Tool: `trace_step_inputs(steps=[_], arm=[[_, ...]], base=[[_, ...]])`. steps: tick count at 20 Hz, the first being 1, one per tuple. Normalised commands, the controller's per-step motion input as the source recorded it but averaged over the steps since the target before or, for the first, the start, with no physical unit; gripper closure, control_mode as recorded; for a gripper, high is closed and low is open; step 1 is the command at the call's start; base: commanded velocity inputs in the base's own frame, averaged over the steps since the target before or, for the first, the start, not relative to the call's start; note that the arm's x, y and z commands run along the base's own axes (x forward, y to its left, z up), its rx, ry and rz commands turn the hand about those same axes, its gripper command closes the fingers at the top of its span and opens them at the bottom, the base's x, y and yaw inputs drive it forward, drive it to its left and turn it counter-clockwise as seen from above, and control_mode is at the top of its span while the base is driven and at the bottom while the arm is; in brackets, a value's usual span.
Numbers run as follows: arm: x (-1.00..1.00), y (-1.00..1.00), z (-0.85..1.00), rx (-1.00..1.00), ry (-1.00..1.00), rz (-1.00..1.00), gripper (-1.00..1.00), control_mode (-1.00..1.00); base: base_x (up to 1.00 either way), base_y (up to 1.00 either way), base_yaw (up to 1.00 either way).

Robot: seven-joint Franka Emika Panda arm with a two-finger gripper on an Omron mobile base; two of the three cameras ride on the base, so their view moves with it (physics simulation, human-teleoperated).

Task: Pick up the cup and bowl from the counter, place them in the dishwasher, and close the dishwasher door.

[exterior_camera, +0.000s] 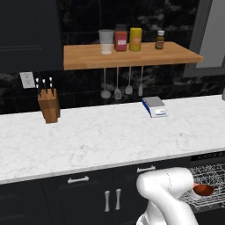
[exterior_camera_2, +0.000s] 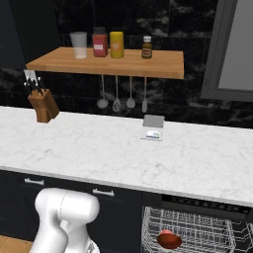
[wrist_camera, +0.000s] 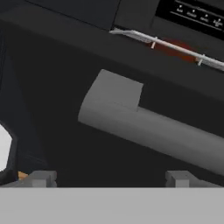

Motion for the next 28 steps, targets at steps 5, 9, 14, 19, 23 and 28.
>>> trace_step_inputs(steps=[5,9,14,19,23,28], arm=[[1.0,0.0,-0.78,0.08,-0.01,0.09,-1.0,-1.0],[1.0,0.01,0.01,0.29,-0.6,0.25,-1.0,-1.0],[0.92,-0.03,0.17,0.33,-0.86,0.39,-1.0,-1.0],[0.89,-0.22,0.3,0.34,-0.83,0.42,-1.0,-1.0],[0.83,-0.44,0.46,0.33,-0.75,0.48,-1.0,-1.0],[0.54,-0.34,0.04,0.2,-0.84,0.58,-1.0,-1.0]], base=[[0.0,0.0,0.0],[0.0,0.0,0.0],[0.0,0.0,0.0],[0.0,0.0,0.0],[0.0,0.0,0.0],[0.0,0.0,0.0]])
